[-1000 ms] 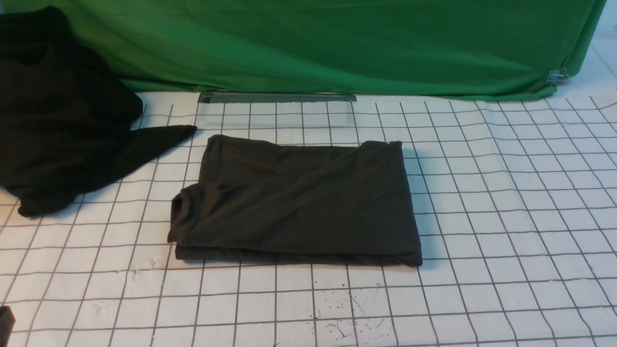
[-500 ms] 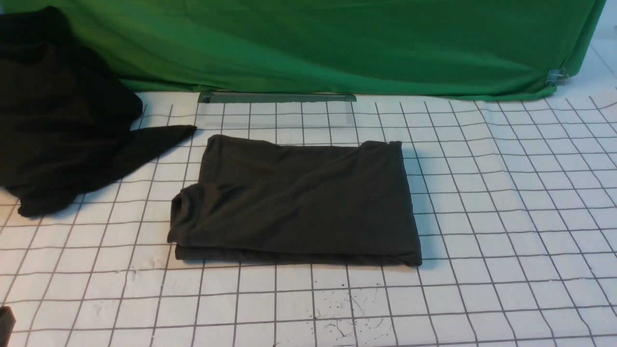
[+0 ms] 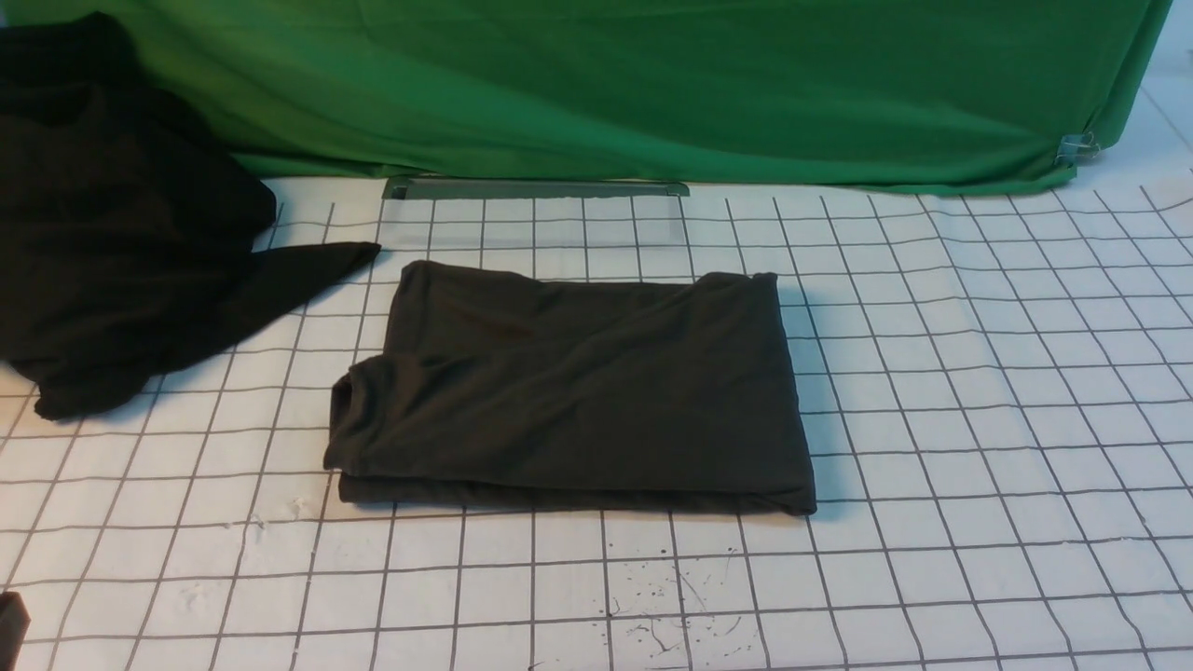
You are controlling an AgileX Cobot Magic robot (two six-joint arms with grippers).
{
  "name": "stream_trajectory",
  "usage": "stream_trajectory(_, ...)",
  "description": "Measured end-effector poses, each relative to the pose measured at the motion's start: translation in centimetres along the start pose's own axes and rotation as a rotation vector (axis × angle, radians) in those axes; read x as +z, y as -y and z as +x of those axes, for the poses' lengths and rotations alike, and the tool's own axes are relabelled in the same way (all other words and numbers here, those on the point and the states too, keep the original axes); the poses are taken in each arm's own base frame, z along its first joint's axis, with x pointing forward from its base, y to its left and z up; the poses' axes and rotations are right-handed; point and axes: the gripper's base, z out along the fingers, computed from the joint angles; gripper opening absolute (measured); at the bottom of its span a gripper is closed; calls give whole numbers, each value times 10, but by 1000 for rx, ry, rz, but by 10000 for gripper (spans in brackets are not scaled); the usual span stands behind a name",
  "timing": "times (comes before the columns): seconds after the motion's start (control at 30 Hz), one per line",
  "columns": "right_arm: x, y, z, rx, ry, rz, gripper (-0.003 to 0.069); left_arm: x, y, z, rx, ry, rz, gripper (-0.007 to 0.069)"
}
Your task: Fold a long-sleeved shirt over a white checkered tablecloth.
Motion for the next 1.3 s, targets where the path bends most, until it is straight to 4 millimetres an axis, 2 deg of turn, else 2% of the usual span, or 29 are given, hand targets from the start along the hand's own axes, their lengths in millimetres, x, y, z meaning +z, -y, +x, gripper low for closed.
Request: stream_trajectory(1.3, 0, 0, 0, 4, 1, 0, 241, 0, 0, 0, 20, 0, 0, 1)
